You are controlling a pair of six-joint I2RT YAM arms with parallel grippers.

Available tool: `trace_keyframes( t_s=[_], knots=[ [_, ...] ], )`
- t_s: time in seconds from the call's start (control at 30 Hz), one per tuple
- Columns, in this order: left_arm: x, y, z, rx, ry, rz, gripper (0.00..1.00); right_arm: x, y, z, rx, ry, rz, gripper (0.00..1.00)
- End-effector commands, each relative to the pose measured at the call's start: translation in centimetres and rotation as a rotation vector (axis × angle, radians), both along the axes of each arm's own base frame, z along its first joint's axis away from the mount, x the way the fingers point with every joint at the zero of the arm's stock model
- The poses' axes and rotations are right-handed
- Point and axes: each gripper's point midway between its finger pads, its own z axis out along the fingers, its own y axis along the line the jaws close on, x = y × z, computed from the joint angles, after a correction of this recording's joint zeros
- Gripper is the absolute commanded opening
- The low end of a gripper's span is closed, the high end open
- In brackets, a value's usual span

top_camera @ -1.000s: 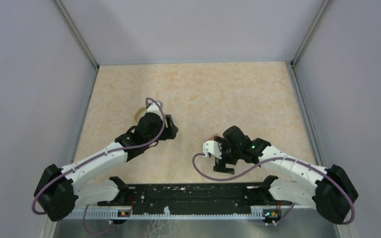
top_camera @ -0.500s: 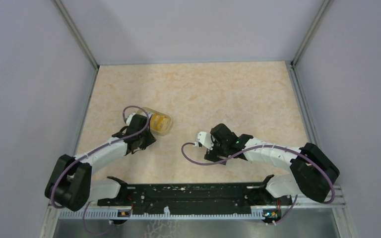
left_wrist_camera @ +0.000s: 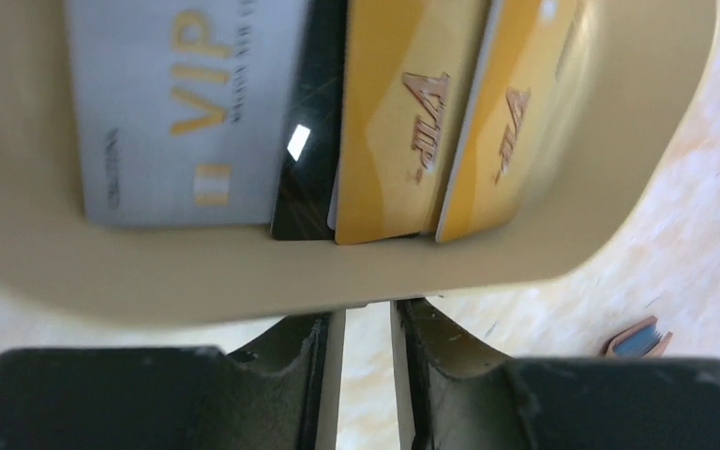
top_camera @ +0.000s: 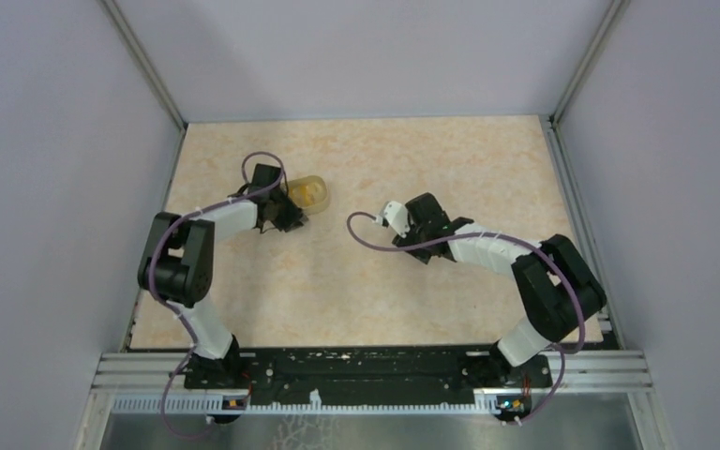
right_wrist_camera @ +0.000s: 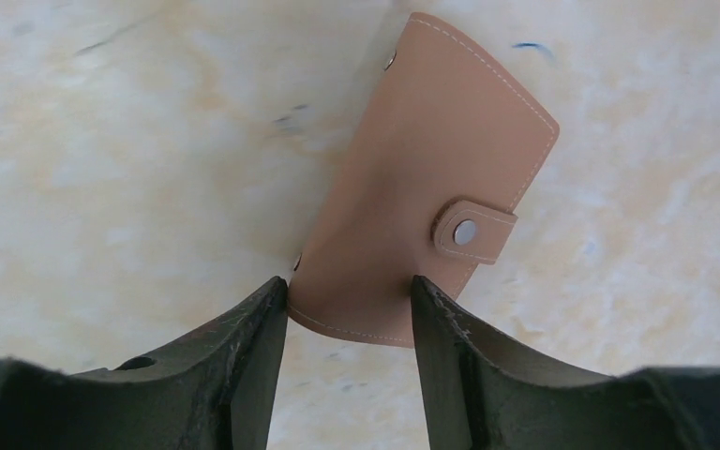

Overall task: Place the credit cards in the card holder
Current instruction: Move the card holder to the center of the board, then reset both arms

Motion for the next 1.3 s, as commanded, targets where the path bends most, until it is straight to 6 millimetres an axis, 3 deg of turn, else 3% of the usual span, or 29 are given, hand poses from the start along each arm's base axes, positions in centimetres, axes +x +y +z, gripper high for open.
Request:
trace_keyframes(
  t_s=[0.0,0.17,0.37,0.43,0.5,0.6,0.63,0.67,0.73,0.8,0.83,0.87,0.93,1.07,1.27],
  knots=[
    [4.2,-0.4,-1.0,0.001,0.049,-0.043,0.3,7.3,-0.9,3.2,0.053,-0.138,-0.101,0.49],
    [8.9,-0.1,-2.2,-0.044,0.091,-0.074,0.25,13.7,-2.9,4.2,0.085,-0.185,-0.213,0.48],
    [12.7,1.0,-3.0,-0.101,0.075,-0.1,0.25,19.7,-5.6,4.8,0.086,-0.22,-0.321,0.49],
    [13.2,0.7,-2.6,-0.125,0.059,-0.132,0.26,20.7,-6.1,5.2,0.099,-0.229,-0.332,0.54],
    [13.2,0.1,-1.4,-0.157,0.029,-0.187,0.27,21.1,-6.2,6.4,0.121,-0.235,-0.329,0.68],
    [12.4,-1.5,2.6,-0.223,-0.08,-0.303,0.33,19.9,-5.3,10.0,0.217,-0.242,-0.281,0.85],
    [11.7,-2.0,4.8,-0.238,-0.169,-0.353,0.37,19.1,-4.7,12.7,0.283,-0.26,-0.261,0.89],
    [10.7,-2.7,5.6,-0.279,-0.214,-0.407,0.43,18.0,-4.4,14.5,0.351,-0.251,-0.246,0.91],
    [8.8,-4.3,11.5,-0.344,-0.414,-0.544,0.58,15.9,-3.7,18.1,0.516,-0.234,-0.246,0.98],
    [6.2,-5.4,15.5,-0.404,-0.556,-0.653,0.74,14.3,-4.0,21.5,0.647,-0.272,-0.309,0.99],
    [4.7,-5.7,17.1,-0.426,-0.616,-0.689,0.92,13.6,-4.4,22.9,0.707,-0.311,-0.367,0.98],
    [3.6,-5.8,18.8,-0.429,-0.692,-0.717,0.98,12.9,-4.9,24.1,0.77,-0.346,-0.426,0.98],
    [1.3,-5.7,20.9,-0.417,-0.792,-0.742,0.99,11.0,-5.5,26.3,0.844,-0.409,-0.465,0.99],
    [-1.8,-5.3,24.2,-0.376,-0.93,-0.766,0.99,8.5,-6.3,28.8,0.912,-0.44,-0.507,0.98],
    [-4.7,-4.8,25.8,-0.382,-0.974,-0.742,0.99,6.7,-6.0,30.2,0.949,-0.441,-0.484,0.98]
  ],
)
